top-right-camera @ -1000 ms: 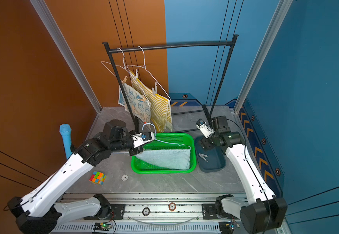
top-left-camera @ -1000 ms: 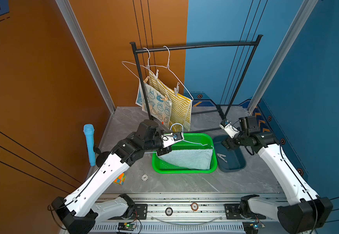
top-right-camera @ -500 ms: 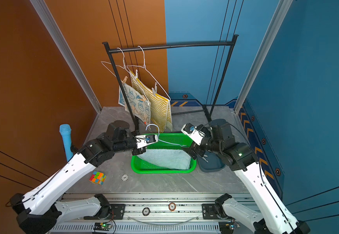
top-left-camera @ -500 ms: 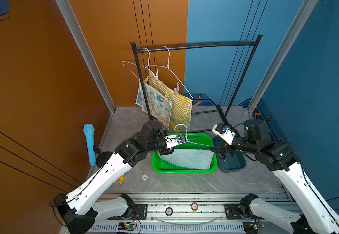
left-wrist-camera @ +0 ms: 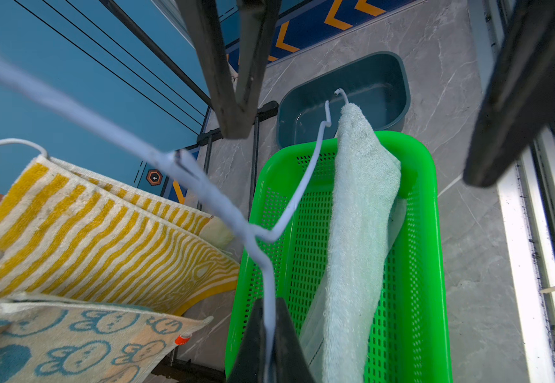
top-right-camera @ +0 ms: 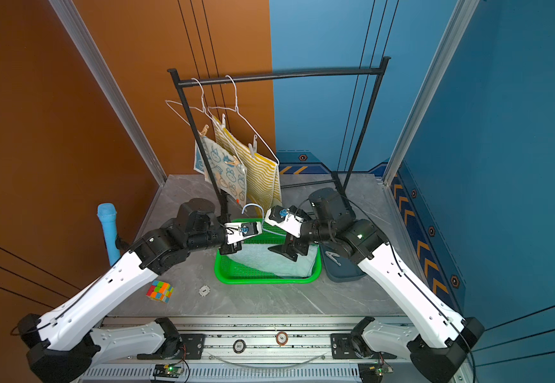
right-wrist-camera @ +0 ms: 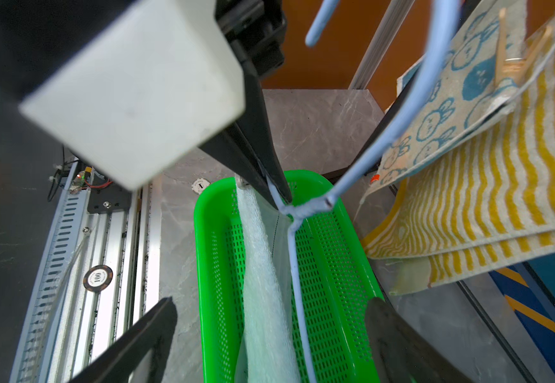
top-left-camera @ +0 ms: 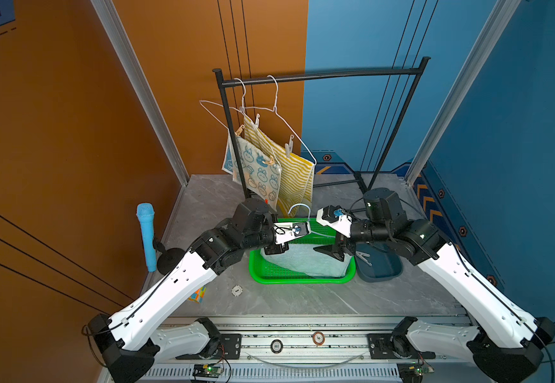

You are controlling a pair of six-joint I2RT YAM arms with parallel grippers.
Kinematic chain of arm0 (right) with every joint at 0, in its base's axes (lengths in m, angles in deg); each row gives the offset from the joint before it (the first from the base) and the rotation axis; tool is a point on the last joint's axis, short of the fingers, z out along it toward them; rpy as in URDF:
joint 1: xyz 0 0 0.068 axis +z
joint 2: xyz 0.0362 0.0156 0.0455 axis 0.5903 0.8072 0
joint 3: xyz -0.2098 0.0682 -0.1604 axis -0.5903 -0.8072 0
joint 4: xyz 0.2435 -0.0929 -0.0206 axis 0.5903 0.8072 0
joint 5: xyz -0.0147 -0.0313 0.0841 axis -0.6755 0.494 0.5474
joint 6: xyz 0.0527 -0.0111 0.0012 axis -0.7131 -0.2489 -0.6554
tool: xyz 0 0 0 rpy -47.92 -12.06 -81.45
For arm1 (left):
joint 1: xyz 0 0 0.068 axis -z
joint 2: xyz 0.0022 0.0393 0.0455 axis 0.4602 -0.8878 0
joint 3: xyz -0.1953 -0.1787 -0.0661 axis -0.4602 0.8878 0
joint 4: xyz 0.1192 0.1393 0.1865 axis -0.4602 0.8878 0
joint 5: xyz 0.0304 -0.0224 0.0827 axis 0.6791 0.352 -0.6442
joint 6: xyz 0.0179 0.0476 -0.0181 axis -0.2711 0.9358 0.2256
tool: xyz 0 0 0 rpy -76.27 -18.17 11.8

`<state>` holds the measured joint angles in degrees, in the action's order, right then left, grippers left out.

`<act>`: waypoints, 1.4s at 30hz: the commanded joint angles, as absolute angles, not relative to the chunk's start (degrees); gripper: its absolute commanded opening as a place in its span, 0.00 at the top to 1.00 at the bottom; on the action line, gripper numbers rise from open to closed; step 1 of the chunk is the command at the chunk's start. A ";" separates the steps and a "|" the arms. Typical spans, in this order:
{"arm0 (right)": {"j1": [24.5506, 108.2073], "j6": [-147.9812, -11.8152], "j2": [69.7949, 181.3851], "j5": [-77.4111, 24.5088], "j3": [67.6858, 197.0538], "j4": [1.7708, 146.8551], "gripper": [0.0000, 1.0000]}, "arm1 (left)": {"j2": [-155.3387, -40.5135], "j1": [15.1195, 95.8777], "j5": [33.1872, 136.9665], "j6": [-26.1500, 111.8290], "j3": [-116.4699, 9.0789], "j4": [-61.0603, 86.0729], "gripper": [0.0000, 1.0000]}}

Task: Remove the clothespins securing towels to the hanger
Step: Remove the clothespin from the hanger.

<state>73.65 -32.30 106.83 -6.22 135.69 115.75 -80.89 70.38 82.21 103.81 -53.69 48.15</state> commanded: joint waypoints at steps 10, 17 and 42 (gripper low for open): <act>75.29 -28.61 112.51 0.37 139.00 111.74 0.45 | -80.30 71.08 82.17 103.83 -53.34 45.15 1.00; 73.61 -28.15 113.32 1.47 139.39 111.05 0.64 | -79.58 71.06 82.29 103.71 -52.63 44.91 1.00; 71.90 -27.48 114.60 4.83 138.17 108.72 1.00 | -78.67 70.99 83.15 102.63 -51.60 42.81 1.00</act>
